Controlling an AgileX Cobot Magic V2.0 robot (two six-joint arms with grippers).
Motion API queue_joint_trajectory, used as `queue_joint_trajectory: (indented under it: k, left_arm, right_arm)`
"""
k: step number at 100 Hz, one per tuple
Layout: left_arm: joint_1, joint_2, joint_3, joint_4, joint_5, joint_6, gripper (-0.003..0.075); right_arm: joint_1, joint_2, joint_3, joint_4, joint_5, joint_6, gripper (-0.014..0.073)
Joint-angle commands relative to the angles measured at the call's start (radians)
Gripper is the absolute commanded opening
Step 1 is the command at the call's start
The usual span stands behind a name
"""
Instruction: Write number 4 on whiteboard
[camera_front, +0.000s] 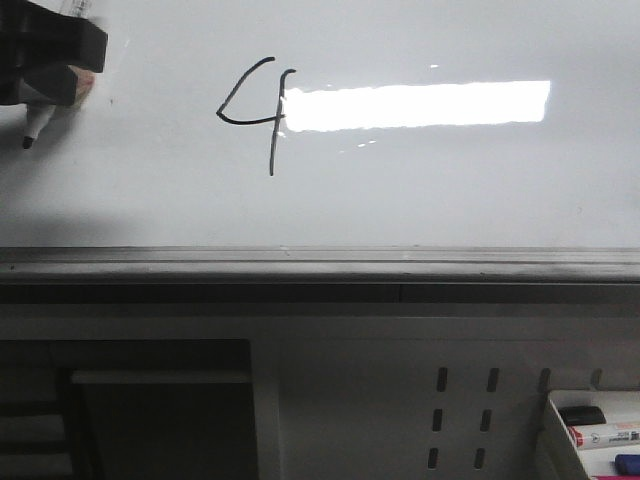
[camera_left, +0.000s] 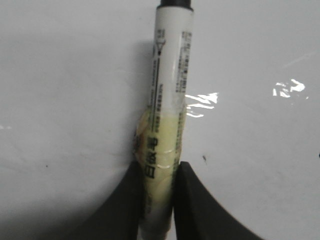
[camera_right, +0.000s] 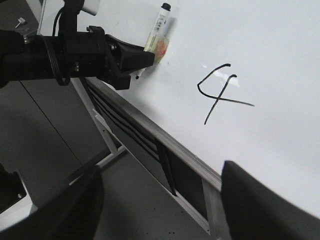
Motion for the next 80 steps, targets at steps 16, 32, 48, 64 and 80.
queue_joint_trajectory:
  k: [16,32,48,64,80]
  left_arm:
    - [0.018,-0.001,-0.036,0.065,0.020,-0.032,-0.0020]
    - [0.018,0.020,-0.053,0.065,0.035,-0.032,-0.0015]
    - [0.018,0.022,-0.062,0.065,0.043,-0.032,0.0150]
    - [0.018,0.022,-0.062,0.063,0.043,-0.032,0.0407]
    - [0.018,0.022,-0.062,0.056,0.043,-0.032,0.0456]
  right_arm:
    - [-0.006,-0.005,-0.024,0.041,-0.025,0.006,0.0447]
    - [-0.006,-0.005,-0.024,0.041,-0.023,0.013,0.0447]
    - [-0.006,-0.005,-0.024,0.041,-0.020,0.013,0.0447]
    - [-0.006,-0.005,-0.024,0.041,-0.020,0.013,0.0447]
    - [-0.006,-0.005,-0.024,0.041,-0.020,0.013,0.0447]
